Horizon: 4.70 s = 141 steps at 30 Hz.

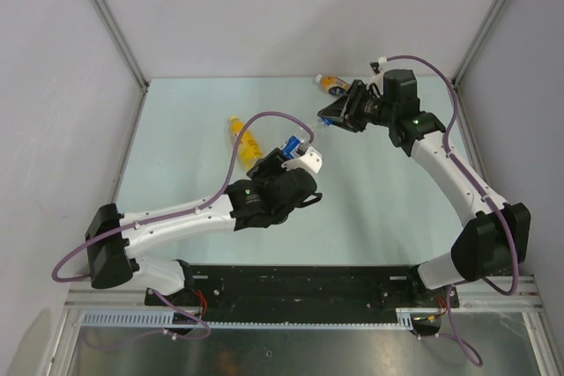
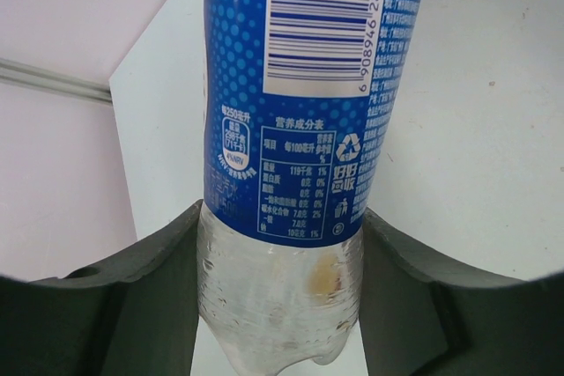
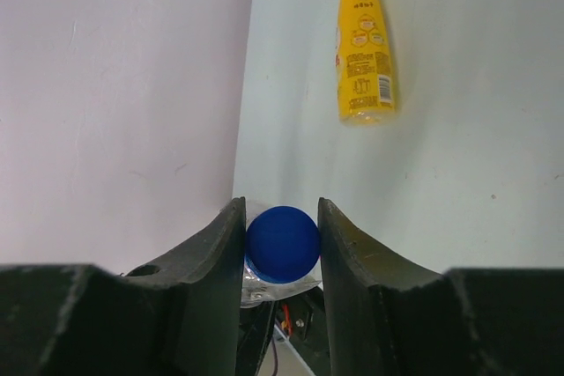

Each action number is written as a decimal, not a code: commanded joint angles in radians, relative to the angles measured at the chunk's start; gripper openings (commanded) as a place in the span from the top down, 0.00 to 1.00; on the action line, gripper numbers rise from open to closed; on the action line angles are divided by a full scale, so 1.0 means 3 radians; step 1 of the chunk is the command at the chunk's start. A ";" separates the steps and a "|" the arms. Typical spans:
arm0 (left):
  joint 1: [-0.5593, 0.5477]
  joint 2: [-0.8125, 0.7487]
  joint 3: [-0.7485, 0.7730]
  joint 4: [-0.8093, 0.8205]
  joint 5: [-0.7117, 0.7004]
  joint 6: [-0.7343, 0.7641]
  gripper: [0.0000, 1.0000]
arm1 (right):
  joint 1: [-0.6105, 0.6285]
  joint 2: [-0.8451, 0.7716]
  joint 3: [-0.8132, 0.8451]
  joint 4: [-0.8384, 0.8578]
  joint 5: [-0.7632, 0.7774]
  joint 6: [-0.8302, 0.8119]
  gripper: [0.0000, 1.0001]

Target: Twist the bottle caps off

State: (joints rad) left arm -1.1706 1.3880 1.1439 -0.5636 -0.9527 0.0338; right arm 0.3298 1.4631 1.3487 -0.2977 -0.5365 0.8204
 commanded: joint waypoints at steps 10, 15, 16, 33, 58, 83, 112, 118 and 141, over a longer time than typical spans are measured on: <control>-0.0021 -0.0167 0.0212 0.0078 0.0588 -0.0138 1.00 | 0.0074 -0.0668 -0.0415 0.0685 0.0288 -0.0075 1.00; -0.0018 -0.0254 0.0295 0.0079 0.1034 -0.0239 1.00 | 0.0080 -0.0826 -0.0470 0.0872 0.0098 -0.0223 1.00; -0.0014 -0.0283 0.0312 0.0082 0.1144 -0.0247 1.00 | 0.0081 -0.0863 -0.0486 0.0907 0.0051 -0.0249 1.00; 0.0021 -0.0891 0.0412 0.0274 0.3634 0.0060 1.00 | 0.0055 -0.1469 -0.0661 0.1550 -0.1209 -0.0795 1.00; 0.0046 -0.1700 -0.0151 0.1203 0.5055 0.0222 1.00 | 0.0127 -0.1614 -0.0665 0.2340 -0.2213 -0.0614 1.00; 0.0141 -0.1468 -0.0528 0.1159 0.3834 0.0383 1.00 | -0.0070 -0.1767 -0.0666 0.2479 -0.1225 -0.0222 0.01; 0.0861 -0.0847 -0.0211 0.1031 0.3100 0.0611 1.00 | -0.0099 -0.1474 -0.0666 0.1347 0.0066 -0.0236 0.01; 0.1184 -0.0515 0.0078 0.1025 0.3390 0.0442 1.00 | -0.0177 -0.1460 -0.0663 0.0961 0.0322 -0.0283 0.01; 0.1901 -0.0187 0.0319 0.0999 0.4343 -0.0038 1.00 | -0.0274 -0.1972 -0.0665 -0.0721 0.0786 -0.0561 0.01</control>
State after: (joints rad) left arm -0.6613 1.3674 1.1881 -0.2832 0.2565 0.0616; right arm 0.2317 0.9539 1.1423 -0.4118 -0.3557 0.7002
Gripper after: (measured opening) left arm 0.616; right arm 0.993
